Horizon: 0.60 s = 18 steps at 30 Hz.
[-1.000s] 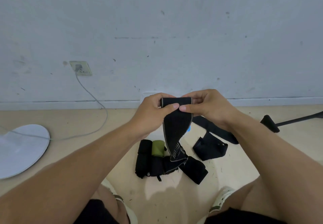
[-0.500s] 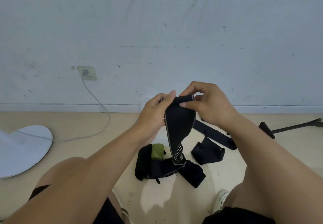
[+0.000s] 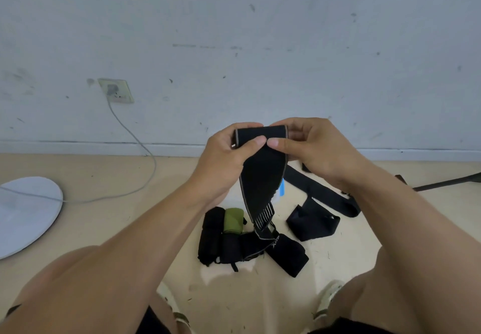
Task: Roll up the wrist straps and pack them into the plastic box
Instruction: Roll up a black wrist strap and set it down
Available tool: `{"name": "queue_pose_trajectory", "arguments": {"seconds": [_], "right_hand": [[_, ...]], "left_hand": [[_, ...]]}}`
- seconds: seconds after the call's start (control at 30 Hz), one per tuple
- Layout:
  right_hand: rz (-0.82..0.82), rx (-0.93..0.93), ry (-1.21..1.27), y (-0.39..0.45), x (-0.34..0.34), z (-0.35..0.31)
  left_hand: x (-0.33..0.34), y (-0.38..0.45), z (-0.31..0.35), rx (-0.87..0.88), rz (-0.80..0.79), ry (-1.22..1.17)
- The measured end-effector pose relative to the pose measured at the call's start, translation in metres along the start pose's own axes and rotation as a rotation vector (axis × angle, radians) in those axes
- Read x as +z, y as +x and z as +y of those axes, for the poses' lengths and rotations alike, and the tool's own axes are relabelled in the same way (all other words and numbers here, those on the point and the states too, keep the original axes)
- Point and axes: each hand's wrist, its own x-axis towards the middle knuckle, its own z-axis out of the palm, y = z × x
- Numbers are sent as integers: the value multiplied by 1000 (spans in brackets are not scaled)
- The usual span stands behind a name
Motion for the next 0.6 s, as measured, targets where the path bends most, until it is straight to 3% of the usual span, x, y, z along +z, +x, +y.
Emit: {"name": "queue_pose_trajectory", "arguments": {"seconds": [0.27,0.47,0.6], "right_hand": [[-22,-24,64,14,13,25],[20,-121,37,24,18,37],[9,-154,-20,29,22,44]], "left_hand": [[-9,5,-11,-64,-10,168],[-15,6,-12,-194,-40,-1],[-19,10,-17,-244,20,-70]]}}
